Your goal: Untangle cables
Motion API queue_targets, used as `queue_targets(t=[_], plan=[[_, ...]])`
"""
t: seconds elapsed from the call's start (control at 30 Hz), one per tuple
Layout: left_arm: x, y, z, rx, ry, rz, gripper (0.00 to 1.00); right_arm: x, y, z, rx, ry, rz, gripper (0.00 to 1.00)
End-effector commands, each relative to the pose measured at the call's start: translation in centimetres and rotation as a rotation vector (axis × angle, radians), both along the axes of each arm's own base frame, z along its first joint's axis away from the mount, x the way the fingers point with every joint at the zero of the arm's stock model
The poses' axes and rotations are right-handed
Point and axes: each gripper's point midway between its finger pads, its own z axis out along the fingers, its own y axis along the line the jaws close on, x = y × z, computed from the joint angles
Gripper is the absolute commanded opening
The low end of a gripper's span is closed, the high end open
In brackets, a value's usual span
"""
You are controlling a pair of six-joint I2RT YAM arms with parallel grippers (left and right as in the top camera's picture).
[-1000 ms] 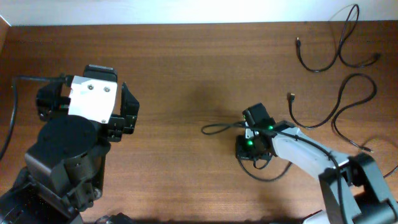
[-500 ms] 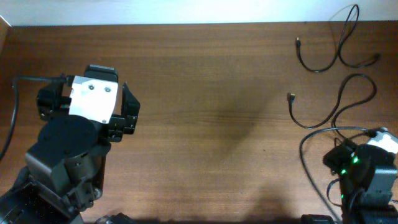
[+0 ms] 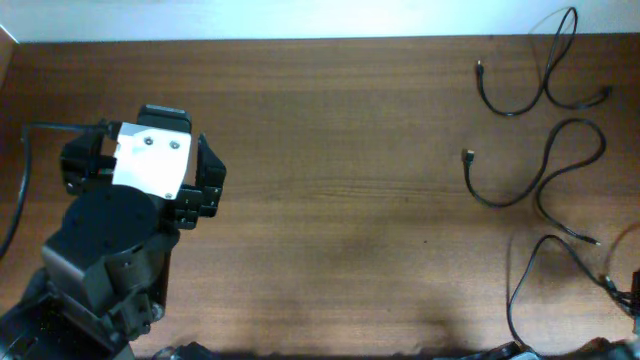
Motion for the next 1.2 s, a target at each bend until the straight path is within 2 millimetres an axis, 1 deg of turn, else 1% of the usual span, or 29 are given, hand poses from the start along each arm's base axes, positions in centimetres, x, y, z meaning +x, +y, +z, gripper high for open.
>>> queue_targets(t=[0.0, 0.07, 0.1, 0.13, 0.17, 0.2, 0.27, 0.3, 0.37, 0.4, 0.43, 0.5, 0.53, 0.63, 0.67, 0.73, 0.77, 0.8, 0.87, 0.9, 0.93, 1.0, 1.1, 1.17], plan=[[-0.2, 0.2, 0.4, 0.000, -0.012, -0.002, 0.99, 1.0, -0.3, -0.2, 0.006, -0.052, 0.101, 0.04], [-0.2, 0.1, 0.4, 0.000, -0.011, -0.002, 0.99, 3.8, -0.2, 1.3, -0.035, -0.179, 0.247, 0.05], [-0.2, 0.1, 0.4, 0.000, -0.011, -0.003, 0.99, 5.5, 0.4, 2.6, -0.049, -0.281, 0.307, 0.12], [-0.2, -0.6, 0.3, -0.012, -0.004, -0.043, 0.99, 7.5, 1.5, 4.7, -0.064, -0.415, 0.387, 0.27], [-0.2, -1.2, 0.1, -0.023, 0.003, -0.079, 0.99, 8.7, 2.4, 6.4, -0.081, -0.501, 0.454, 0.31], [0.0, -1.7, 0.0, -0.029, 0.012, -0.103, 0.99, 10.0, 3.9, 8.5, -0.118, -0.582, 0.554, 0.36], [0.4, -2.0, -0.3, -0.025, 0.021, -0.102, 0.99, 11.3, 6.1, 11.1, -0.204, -0.616, 0.688, 0.46], [0.9, -2.3, -0.4, -0.040, 0.025, -0.095, 0.99, 12.5, 8.0, 12.9, -0.280, -0.624, 0.807, 0.62], [1.7, -2.8, -0.7, -0.056, 0.034, -0.086, 0.99, 14.8, 11.7, 16.0, -0.420, -0.644, 1.000, 0.88], [2.4, -3.2, -1.0, -0.051, 0.040, -0.083, 0.99, 15.9, 14.0, 17.4, -0.477, -0.653, 1.095, 0.94], [3.0, -3.4, -1.1, -0.050, 0.041, -0.072, 0.99, 17.0, 16.7, 18.9, -0.528, -0.682, 1.215, 0.98], [3.9, -3.4, -0.8, -0.064, 0.022, -0.036, 0.99, 18.5, 21.1, 20.3, -0.565, -0.702, 1.381, 0.98], [4.2, -3.6, -0.3, -0.083, 0.000, -0.036, 0.99, 19.2, 23.1, 20.7, -0.587, -0.697, 1.455, 0.99], [4.0, -3.5, 1.6, -0.165, -0.063, -0.026, 0.99, 20.6, 28.7, 21.7, -0.694, -0.672, 1.715, 0.98], [3.8, -3.3, 2.3, -0.180, -0.079, -0.026, 0.99, 20.9, 30.5, 22.0, -0.723, -0.667, 1.794, 0.98], [3.3, -3.0, 3.5, -0.196, -0.106, -0.027, 0.99, 21.2, 35.2, 22.7, -0.771, -0.695, 1.976, 0.99], [3.3, -2.9, 3.7, -0.196, -0.111, -0.020, 0.99, 21.2, 36.9, 22.9, -0.769, -0.717, 2.028, 0.98], [3.3, -2.6, 3.7, -0.193, -0.114, -0.006, 0.99, 21.2, 38.1, 23.0, -0.768, -0.731, 2.066, 0.98], [3.2, -2.1, 3.8, -0.185, -0.119, 0.022, 0.99, 21.1, 41.6, 23.5, -0.806, -0.751, 2.167, 0.99], [3.2, -2.1, 3.8, -0.184, -0.119, 0.022, 0.99, 21.0, 42.5, 23.7, -0.836, -0.749, 2.190, 0.99], [3.2, -2.1, 3.8, -0.184, -0.119, 0.022, 0.99, 21.2, 43.3, 24.2, -0.898, -0.710, 2.185, 0.98], [3.2, -2.1, 3.7, -0.183, -0.118, 0.022, 0.99, 21.8, 42.7, 24.7, -0.985, -0.620, 2.120, 0.98], [3.2, -2.1, 3.7, -0.183, -0.117, 0.022, 0.99, 22.3, 41.1, 24.2, -1.023, -0.517, 2.064, 0.98], [3.2, -2.1, 3.7, -0.183, -0.117, 0.021, 0.99, 22.6, 40.6, 24.3, -1.040, -0.490, 2.040, 0.98]])
